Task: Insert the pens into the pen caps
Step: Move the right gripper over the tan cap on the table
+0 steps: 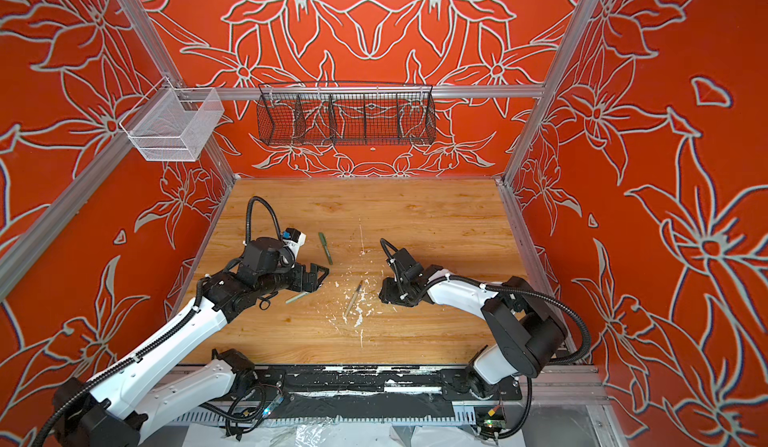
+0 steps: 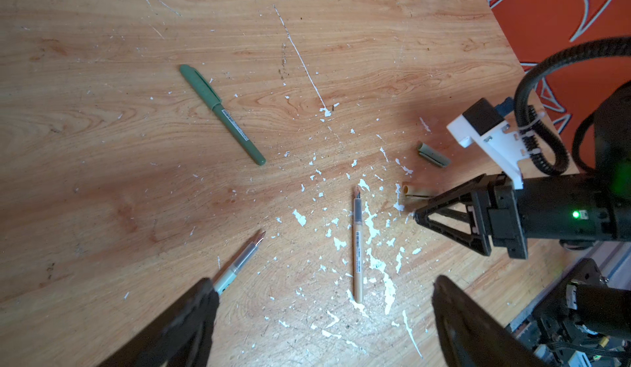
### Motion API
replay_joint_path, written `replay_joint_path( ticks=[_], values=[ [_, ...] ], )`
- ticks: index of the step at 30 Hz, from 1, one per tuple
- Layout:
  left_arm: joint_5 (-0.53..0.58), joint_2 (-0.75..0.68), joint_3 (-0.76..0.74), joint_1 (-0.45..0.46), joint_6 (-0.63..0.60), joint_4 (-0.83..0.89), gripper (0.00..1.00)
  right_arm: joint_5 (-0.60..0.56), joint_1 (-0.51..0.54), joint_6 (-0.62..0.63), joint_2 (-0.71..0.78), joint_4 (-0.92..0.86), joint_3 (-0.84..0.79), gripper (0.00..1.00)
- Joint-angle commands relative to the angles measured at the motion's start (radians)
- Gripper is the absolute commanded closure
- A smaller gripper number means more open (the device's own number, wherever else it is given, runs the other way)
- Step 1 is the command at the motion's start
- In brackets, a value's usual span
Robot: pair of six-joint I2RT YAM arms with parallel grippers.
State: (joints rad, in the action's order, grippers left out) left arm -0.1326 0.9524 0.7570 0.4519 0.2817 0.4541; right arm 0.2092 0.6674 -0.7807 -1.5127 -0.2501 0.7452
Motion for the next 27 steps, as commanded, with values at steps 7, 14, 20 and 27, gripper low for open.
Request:
replay_joint_path(
  ticks=[7, 14, 20, 27],
  values=[
    [0.033, -0.032, -0.011, 0.005, -0.002, 0.009, 0.03, -0.045, -0.034, 0.118, -0.129, -0.057, 0.138, 0.44],
    [0.053, -0.054, -0.04, 0.005, 0.027, -0.015, 0.03, -0.192, 0.02, 0.244, -0.216, -0.27, 0.322, 0.48],
    [0.069, -0.085, -0.045, 0.005, 0.036, -0.008, 0.03, -0.379, 0.094, 0.275, -0.286, -0.533, 0.475, 0.52],
    [0.041, -0.067, -0.04, 0.005, 0.027, 0.003, 0.03, -0.477, 0.17, 0.193, -0.344, -0.668, 0.575, 0.58]
  ],
)
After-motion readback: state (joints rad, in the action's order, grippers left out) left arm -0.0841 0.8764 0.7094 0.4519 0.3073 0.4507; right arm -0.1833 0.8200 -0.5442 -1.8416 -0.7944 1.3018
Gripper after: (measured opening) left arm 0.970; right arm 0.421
